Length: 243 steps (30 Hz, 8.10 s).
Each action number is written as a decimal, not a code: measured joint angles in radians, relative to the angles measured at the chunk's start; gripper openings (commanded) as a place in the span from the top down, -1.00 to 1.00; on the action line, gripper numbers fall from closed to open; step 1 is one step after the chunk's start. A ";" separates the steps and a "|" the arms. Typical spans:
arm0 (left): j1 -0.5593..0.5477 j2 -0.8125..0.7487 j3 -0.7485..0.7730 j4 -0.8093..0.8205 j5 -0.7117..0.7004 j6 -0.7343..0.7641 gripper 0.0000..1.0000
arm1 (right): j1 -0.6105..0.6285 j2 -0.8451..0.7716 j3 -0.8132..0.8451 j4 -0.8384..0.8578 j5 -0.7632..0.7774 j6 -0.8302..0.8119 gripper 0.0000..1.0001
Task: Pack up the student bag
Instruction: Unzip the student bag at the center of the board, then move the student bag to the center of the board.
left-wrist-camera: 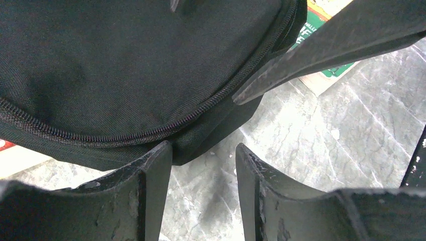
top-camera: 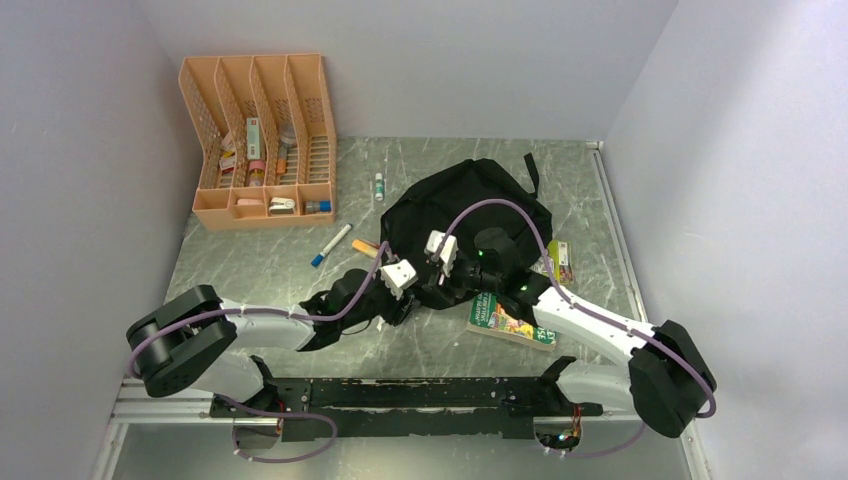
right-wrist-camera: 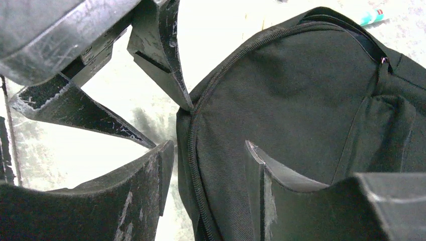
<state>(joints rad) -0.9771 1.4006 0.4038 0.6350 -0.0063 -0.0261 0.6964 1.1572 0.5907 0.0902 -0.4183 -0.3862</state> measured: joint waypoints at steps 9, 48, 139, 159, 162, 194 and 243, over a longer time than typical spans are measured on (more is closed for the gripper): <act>0.000 0.000 -0.004 0.010 0.007 -0.005 -0.07 | 0.005 0.072 -0.014 0.047 -0.016 -0.081 -0.11; 0.000 0.000 -0.011 0.039 0.036 -0.016 -0.06 | -0.043 0.043 -0.066 0.247 0.079 0.029 1.00; 0.519 0.013 0.407 -0.760 -0.020 -0.552 -0.85 | -0.478 -0.192 0.130 -0.462 0.397 0.898 -0.17; 0.202 -0.042 0.441 -0.693 0.059 -0.470 -0.78 | -0.517 -0.206 0.126 -0.680 0.789 0.974 -0.46; 0.109 -0.037 0.432 -0.679 0.059 -0.485 -0.79 | -0.523 -0.227 0.096 -0.645 0.700 0.973 -0.44; 0.165 0.235 0.489 -0.763 -0.181 -0.684 -0.28 | -0.523 0.103 0.138 -0.371 0.391 0.982 0.25; 0.396 0.860 1.442 -0.883 0.138 -0.381 0.11 | -0.694 0.569 0.592 -0.168 0.266 0.970 0.28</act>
<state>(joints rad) -0.5812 2.2604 1.8458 -0.2478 0.1322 -0.4076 0.0021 1.7260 1.1828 -0.0780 -0.1528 0.5838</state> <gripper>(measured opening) 0.302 0.262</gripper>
